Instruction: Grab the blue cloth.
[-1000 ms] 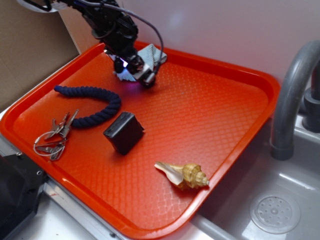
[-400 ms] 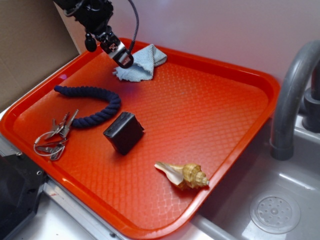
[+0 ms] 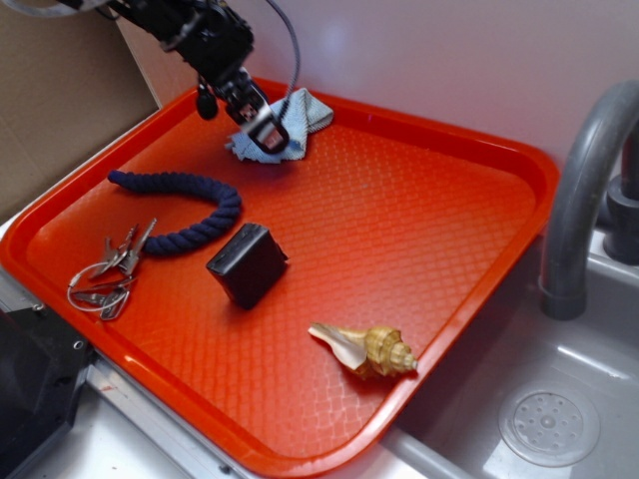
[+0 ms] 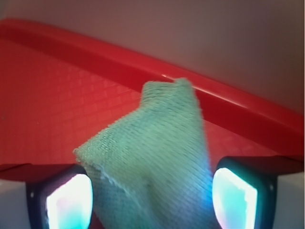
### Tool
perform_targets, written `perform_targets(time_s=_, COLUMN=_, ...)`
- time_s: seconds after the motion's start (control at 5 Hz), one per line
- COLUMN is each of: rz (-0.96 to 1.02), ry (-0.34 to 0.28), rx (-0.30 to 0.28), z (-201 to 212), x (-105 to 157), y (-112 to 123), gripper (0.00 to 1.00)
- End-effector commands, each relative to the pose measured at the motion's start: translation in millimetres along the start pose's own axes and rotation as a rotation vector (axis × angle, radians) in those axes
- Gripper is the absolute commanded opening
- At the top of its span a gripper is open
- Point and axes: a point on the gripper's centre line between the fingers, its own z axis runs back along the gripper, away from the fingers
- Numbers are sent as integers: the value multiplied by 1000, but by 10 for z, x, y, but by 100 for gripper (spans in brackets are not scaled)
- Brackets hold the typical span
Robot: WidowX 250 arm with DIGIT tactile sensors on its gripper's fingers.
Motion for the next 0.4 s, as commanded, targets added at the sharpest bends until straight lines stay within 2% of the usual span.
perform_targets(time_s=0.0, rz=-26, ry=-31, rx=28, z=-45, x=-42, y=34, gripper=0)
perform_targets(time_s=0.2, rz=-13, ry=-33, rx=33, z=-24, x=-81, y=57, gripper=0)
